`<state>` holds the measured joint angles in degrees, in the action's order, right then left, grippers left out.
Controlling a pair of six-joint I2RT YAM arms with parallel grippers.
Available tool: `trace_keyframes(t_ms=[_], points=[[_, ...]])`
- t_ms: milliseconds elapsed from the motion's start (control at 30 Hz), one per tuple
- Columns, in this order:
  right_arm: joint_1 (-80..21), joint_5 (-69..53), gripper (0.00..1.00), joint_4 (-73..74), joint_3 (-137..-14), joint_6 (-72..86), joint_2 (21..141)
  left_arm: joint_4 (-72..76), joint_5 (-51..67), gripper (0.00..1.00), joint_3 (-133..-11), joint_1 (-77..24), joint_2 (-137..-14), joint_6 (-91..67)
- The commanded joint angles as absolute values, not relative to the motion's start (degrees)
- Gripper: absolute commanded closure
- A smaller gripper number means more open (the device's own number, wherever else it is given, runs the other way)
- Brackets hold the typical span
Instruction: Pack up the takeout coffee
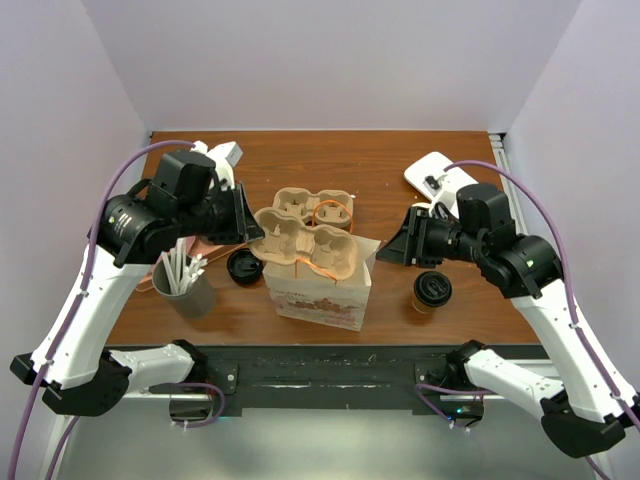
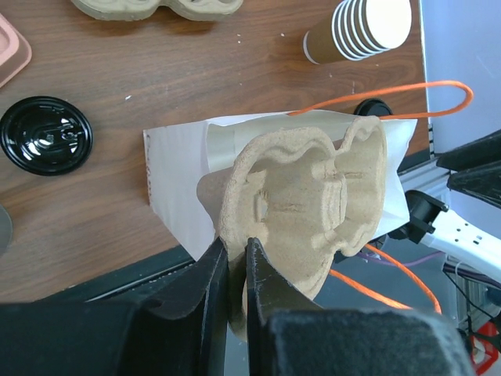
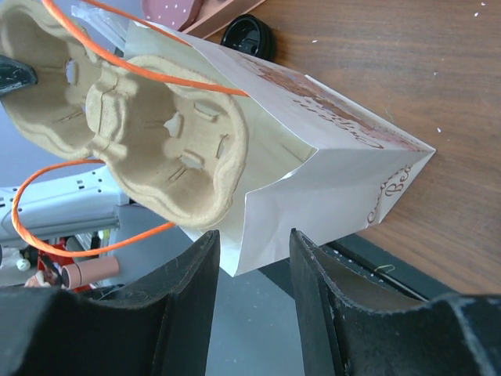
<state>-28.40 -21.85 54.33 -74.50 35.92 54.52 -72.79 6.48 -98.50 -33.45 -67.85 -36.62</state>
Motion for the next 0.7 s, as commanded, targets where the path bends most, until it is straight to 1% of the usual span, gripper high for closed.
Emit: trace_keyframes(t_ms=[0,200,367,467,567,667], points=[[-29.7,-21.5,0.55,52.1,-74.1,37.6,54.2,-72.4,4.9,0.87,-99.4,-33.5,-67.0,-36.2],[-34.8,-17.3,0.55,51.3,-74.4,40.6,55.5,-72.2,5.3,0.88,-100.5,-33.5,-67.5,-37.3],[-40.5,-8.1,0.56,52.8,-76.3,41.3,58.2,-72.3,5.2,0.88,-101.2,-33.5,-67.8,-37.4],[-41.0,-4.8,0.58,54.0,-77.0,40.9,59.6,-72.1,5.4,0.89,-100.6,-33.4,-67.6,-37.5],[-41.4,-4.3,0.60,53.7,-77.0,40.6,60.3,-71.0,6.1,0.89,-99.4,-33.5,-66.9,-37.9],[-41.5,-4.0,0.65,54.0,-76.6,40.4,60.5,-69.6,6.9,0.89,-97.8,-33.4,-66.2,-38.4]])
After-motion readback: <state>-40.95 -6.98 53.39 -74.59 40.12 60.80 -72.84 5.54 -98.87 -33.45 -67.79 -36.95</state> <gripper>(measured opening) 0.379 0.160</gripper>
